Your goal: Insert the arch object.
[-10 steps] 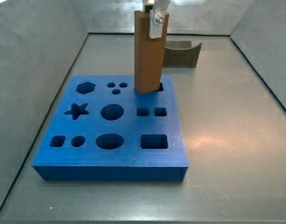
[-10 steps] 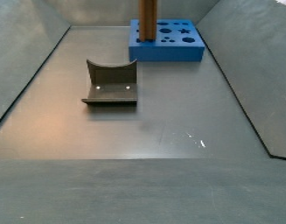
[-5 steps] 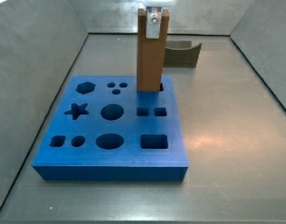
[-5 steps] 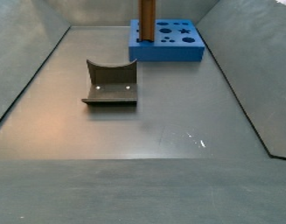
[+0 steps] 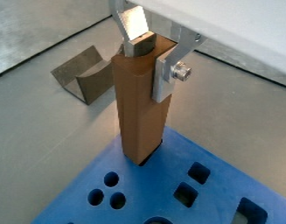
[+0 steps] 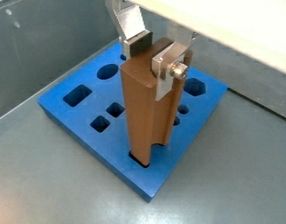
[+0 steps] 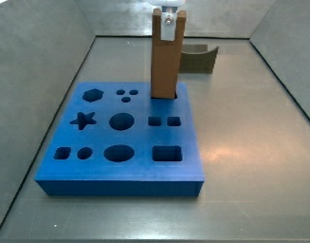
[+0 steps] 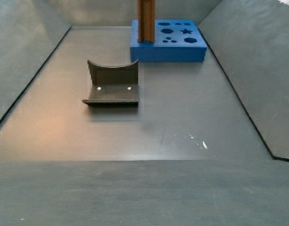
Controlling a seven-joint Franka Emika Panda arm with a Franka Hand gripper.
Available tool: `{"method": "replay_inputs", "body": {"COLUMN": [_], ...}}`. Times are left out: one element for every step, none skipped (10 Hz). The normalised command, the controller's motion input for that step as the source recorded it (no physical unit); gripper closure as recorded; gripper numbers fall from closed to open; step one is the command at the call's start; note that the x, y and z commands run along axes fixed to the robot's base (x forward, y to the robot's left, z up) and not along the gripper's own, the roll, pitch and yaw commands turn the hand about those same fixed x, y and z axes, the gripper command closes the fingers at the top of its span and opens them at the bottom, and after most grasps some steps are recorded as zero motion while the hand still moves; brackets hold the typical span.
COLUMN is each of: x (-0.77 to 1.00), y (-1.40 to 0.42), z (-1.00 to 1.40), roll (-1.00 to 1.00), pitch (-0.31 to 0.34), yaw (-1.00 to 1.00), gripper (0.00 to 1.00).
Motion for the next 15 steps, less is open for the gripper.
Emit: {"method": "replay_inputs", "body": {"x": [0.00, 0.05, 0.16, 0.25, 0.29, 0.26, 0.16, 0.06, 0.00, -0.01, 0.00, 0.00, -0.10, -0.12, -0.12], "y": [0.00, 0.00, 0.00, 0.08, 0.10, 0.05, 0.13, 0.19, 0.19, 0.19, 0.21, 0.22, 0.20, 0.15, 0.02], "z": [-0.45, -0.47, -0.49, -0.50, -0.46, -0.44, -0.41, -0.32, -0.27, -0.20, -0.14, -0.16, -0.26, -0.28, -0.17], "roll": [0.00, 0.00, 0.00, 0.01, 0.00, -0.01, 0.00, 0.06, 0.04, 0.00, 0.00, 0.00, -0.01, -0.10, -0.14], "pitch": [-0.067, -0.059, -0.016, 0.000, 0.011, 0.000, 0.000, 0.000, 0.000, -0.020, -0.027, -0.013, -0.081, -0.123, -0.100], "yaw": [0.27, 0.26, 0.19, 0.00, -0.05, -0.10, -0.08, -0.05, 0.00, 0.01, 0.05, 0.03, 0.06, 0.09, 0.01], "gripper": [1.00, 1.00, 1.00, 1.00, 1.00, 1.00, 1.00, 1.00, 1.00, 1.00, 1.00, 1.00, 1.00, 1.00, 1.00]}}
